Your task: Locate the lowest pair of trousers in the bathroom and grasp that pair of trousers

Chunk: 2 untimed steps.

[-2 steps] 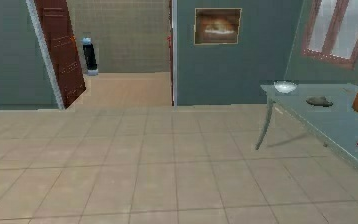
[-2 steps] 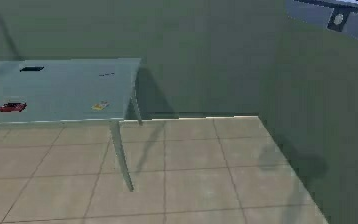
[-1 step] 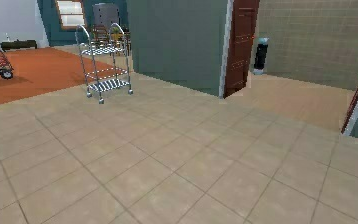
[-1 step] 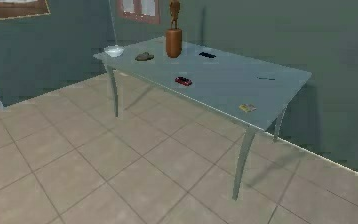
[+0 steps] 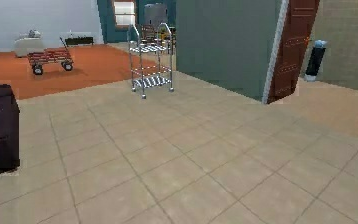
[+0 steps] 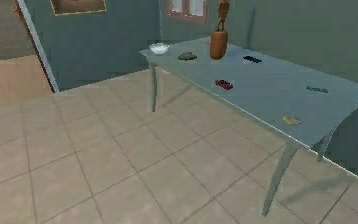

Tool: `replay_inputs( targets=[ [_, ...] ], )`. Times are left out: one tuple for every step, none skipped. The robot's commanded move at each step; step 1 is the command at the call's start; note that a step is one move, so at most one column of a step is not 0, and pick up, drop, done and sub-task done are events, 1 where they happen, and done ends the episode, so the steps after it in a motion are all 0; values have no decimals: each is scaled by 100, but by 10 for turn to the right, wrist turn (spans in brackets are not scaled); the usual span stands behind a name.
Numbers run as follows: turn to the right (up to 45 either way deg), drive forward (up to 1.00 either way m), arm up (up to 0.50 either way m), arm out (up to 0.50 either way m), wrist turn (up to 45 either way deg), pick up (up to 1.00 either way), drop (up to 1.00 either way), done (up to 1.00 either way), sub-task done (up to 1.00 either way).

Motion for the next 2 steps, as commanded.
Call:
replay_inputs(
  targets=[
    [0,15,0,0,0,0,0,0,0],
    [360,0,0,0,0,0,0,0,0]
  ],
)
